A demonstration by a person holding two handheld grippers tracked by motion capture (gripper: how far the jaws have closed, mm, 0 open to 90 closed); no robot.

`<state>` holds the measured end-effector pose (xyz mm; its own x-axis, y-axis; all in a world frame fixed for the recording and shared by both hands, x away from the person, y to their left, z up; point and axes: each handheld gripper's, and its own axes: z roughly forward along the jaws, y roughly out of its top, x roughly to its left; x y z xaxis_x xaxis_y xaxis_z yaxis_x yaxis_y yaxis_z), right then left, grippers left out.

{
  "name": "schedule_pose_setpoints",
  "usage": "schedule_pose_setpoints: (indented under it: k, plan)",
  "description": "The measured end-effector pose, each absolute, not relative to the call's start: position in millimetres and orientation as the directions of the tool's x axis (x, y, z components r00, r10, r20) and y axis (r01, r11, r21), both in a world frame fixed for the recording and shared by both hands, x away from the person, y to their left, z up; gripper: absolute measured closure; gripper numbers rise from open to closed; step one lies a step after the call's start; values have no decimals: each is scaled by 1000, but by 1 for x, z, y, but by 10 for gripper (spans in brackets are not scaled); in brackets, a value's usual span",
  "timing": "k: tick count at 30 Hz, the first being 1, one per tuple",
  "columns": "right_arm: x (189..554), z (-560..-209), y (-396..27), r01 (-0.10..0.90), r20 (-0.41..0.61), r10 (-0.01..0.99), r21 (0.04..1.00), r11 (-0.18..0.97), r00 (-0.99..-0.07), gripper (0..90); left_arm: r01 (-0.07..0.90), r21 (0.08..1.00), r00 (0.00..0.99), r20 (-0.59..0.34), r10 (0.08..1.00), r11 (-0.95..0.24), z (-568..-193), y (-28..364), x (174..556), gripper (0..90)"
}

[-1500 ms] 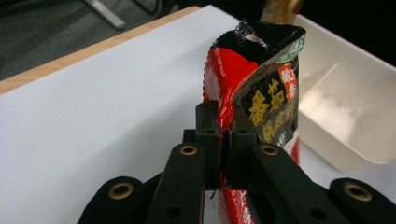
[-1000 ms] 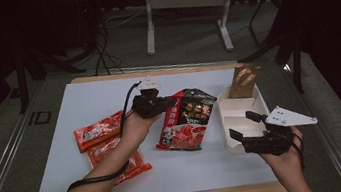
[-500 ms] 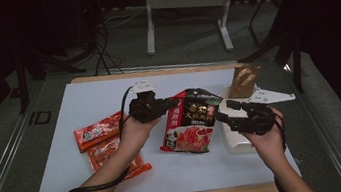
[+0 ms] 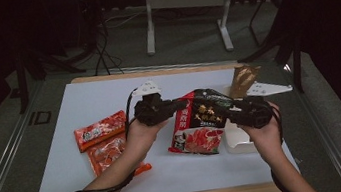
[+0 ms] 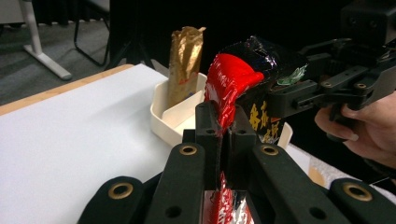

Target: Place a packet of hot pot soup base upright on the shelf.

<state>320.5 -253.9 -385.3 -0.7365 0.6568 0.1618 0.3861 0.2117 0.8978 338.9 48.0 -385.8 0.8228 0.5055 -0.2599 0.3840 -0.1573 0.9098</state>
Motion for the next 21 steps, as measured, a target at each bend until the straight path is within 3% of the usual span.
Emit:
schedule_pose_setpoints:
  k: [7, 14, 18, 21]
  plan:
    - [318, -379, -253, 375, 157, 621, 896, 238, -768, 752, 402, 902, 814, -272, 513, -159, -386, 53, 338, 864]
    - [314, -371, -249, 347, 123, 583, 892, 289, -803, 783, 400, 898, 828, -267, 493, -184, -386, 58, 336, 817]
    - [315, -368, -251, 337, 118, 569, 894, 296, -814, 781, 404, 892, 836, -271, 478, -201, -387, 59, 336, 743]
    - [314, -366, -252, 323, 102, 566, 895, 306, -818, 781, 406, 893, 836, -275, 475, -196, -388, 59, 336, 609]
